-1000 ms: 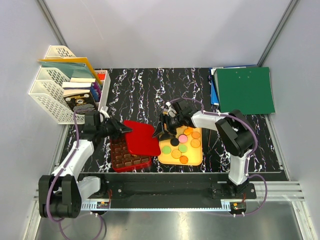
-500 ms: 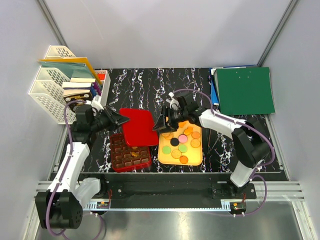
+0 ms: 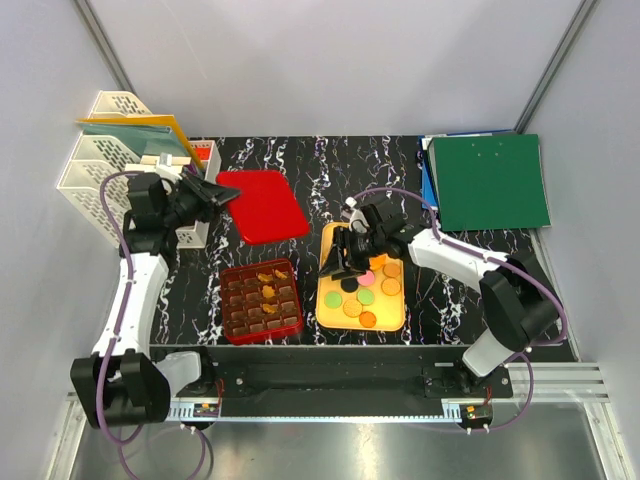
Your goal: Pack the cookies
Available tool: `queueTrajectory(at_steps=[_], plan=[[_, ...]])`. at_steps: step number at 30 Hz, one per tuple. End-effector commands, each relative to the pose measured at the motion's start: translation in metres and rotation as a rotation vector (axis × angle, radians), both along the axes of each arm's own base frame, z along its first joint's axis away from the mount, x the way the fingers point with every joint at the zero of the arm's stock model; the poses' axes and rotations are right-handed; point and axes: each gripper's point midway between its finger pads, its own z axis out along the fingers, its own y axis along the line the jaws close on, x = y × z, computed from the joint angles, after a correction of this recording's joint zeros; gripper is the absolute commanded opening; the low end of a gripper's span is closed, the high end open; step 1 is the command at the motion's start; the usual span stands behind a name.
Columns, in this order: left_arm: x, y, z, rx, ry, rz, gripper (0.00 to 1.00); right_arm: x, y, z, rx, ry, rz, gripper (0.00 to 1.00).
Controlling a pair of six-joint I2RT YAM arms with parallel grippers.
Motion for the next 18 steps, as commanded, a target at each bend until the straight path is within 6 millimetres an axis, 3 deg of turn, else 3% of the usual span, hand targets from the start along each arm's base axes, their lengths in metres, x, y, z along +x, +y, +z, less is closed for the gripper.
queueTrajectory(at_steps=[1,10,18], plan=[[0.024,0.014,0.031,-0.029,-0.047,0.082,0.00,0.003,0.011,0.006,-0.048,-0.096,0.048,0.52],[0.046,0.018,0.054,-0.007,-0.064,0.069,0.00,0.003,0.050,-0.001,-0.099,-0.139,0.129,0.51],[0.051,0.016,0.047,-0.020,-0.049,0.055,0.00,0.000,0.065,-0.027,-0.158,-0.125,0.171,0.49]])
